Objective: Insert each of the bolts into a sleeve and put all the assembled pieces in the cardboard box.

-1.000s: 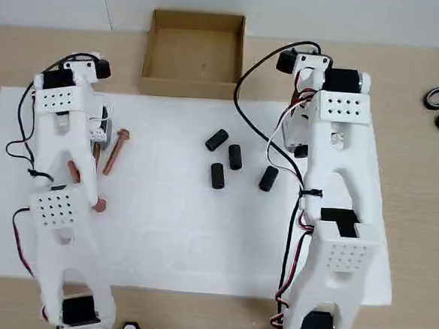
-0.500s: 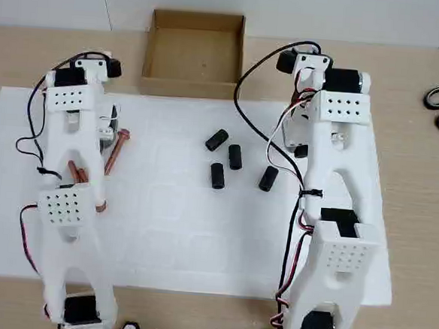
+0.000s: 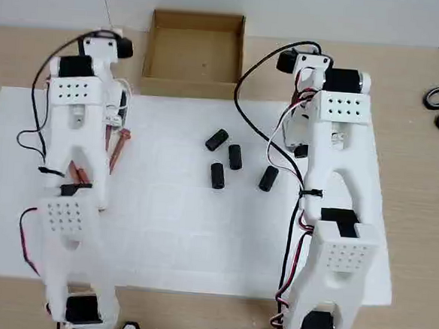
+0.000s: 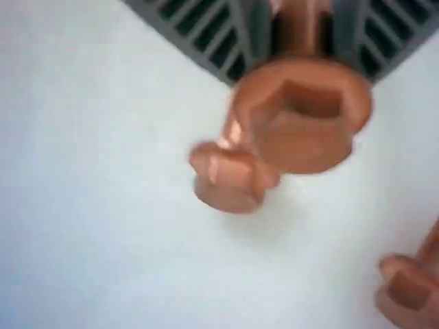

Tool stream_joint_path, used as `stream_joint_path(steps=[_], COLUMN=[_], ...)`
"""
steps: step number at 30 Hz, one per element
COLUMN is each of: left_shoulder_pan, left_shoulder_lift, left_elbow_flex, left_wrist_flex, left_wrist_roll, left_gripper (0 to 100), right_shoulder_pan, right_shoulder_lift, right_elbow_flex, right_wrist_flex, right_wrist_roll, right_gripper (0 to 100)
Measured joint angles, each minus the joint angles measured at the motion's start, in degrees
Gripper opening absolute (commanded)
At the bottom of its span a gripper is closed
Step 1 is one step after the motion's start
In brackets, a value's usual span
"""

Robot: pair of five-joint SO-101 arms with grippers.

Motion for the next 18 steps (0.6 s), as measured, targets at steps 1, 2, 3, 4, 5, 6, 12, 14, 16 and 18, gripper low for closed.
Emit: stream_joint_path(steps=[1,2,3,4,5,6,12,14,16,18], left_shoulder_pan=[0.3,0.6,0.9,1.1,1.4,1.7,1.9,1.9,1.9,1.9], left_shoulder_lift=[-2.5,-5.1,-7.9,-10.9,-14.2,-17.6,-38.4,-44.6,-50.8,-57.2], left_elbow_flex=[1.6,3.1,4.5,6.0,7.7,9.4,17.8,20.3,23.2,26.3], left_wrist_flex=[0.0,0.0,0.0,0.0,0.0,0.0,0.0,0.1,0.1,0.1], left_wrist_roll=[0.0,-0.1,-0.2,-0.1,0.0,0.0,0.0,0.0,-0.2,-0.1], left_gripper=[1,1,1,1,1,1,1,1,1,1], right_shoulder_pan=[0.0,0.0,0.0,0.0,0.0,0.0,-0.4,-1.2,-2.2,-3.1], right_shoulder_lift=[0.0,0.0,0.0,0.0,0.0,0.0,0.0,0.0,-1.5,-4.7], right_elbow_flex=[0.0,0.0,0.0,0.0,0.0,0.0,0.0,0.0,0.0,0.2], right_wrist_flex=[0.0,0.0,0.0,0.0,0.0,0.0,0.0,0.0,0.0,0.0], right_wrist_roll=[0.0,0.0,0.0,0.0,0.0,0.0,0.0,0.0,0.0,0.0], right_gripper=[0.4,0.4,0.4,0.4,0.4,0.4,0.4,0.4,0.4,0.4])
